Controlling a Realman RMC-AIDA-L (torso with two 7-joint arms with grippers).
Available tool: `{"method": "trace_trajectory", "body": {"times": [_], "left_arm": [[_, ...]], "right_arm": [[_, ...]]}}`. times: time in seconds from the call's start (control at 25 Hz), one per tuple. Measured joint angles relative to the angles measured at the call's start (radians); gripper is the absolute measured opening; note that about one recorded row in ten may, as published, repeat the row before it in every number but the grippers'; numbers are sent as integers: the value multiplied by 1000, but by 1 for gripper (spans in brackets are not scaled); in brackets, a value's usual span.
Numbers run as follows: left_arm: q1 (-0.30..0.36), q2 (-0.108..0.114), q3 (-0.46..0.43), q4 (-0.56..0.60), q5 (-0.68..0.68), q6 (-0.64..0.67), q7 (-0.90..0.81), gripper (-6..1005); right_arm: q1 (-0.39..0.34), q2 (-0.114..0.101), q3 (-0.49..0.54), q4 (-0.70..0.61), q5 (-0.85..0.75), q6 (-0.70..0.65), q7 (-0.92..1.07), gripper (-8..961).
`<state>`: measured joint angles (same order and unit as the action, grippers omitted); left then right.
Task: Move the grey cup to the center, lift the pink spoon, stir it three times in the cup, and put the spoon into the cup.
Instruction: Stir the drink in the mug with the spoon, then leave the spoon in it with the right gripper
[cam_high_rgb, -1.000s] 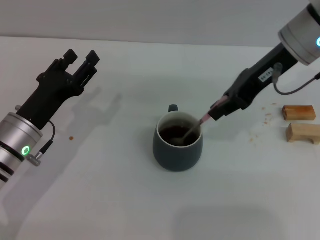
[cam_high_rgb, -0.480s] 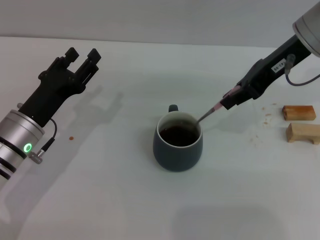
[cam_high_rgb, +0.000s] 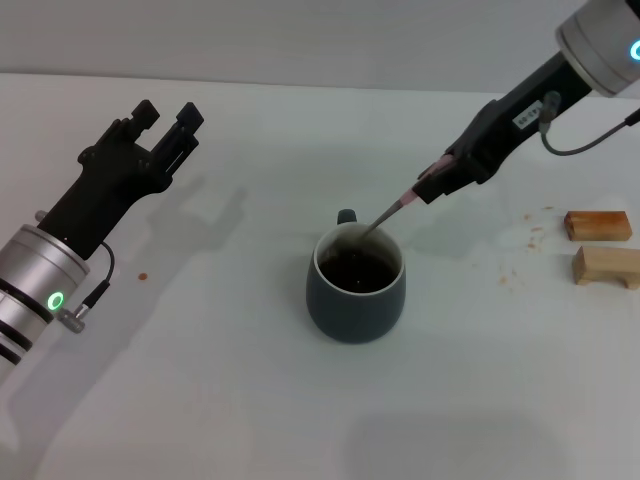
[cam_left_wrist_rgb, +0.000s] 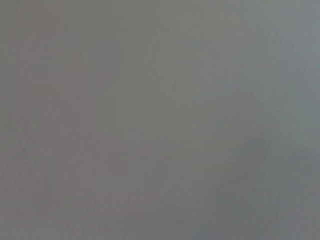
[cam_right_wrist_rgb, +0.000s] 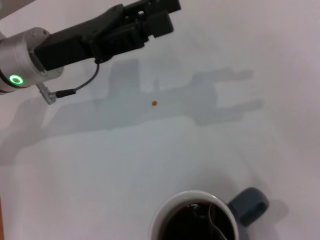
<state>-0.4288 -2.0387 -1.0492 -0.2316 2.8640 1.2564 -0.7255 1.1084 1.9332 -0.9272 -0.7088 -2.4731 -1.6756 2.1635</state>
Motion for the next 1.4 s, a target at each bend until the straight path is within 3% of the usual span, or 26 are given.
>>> {"method": "trace_trajectory", "body": {"times": [0.48,1.08,1.4], "left_arm": [[6,3,0,0,2,5,-13,693],[-6,-1,18,-2,5,5,-24,694],[-5,0,21,-1,5,5,-33,693]], "right_arm": [[13,27,-9,-27,1,-66,-1,173],[-50,21,2,-58,-4,-92,9,182],[-50,5,2,-53,-8,-57,24,187]]}}
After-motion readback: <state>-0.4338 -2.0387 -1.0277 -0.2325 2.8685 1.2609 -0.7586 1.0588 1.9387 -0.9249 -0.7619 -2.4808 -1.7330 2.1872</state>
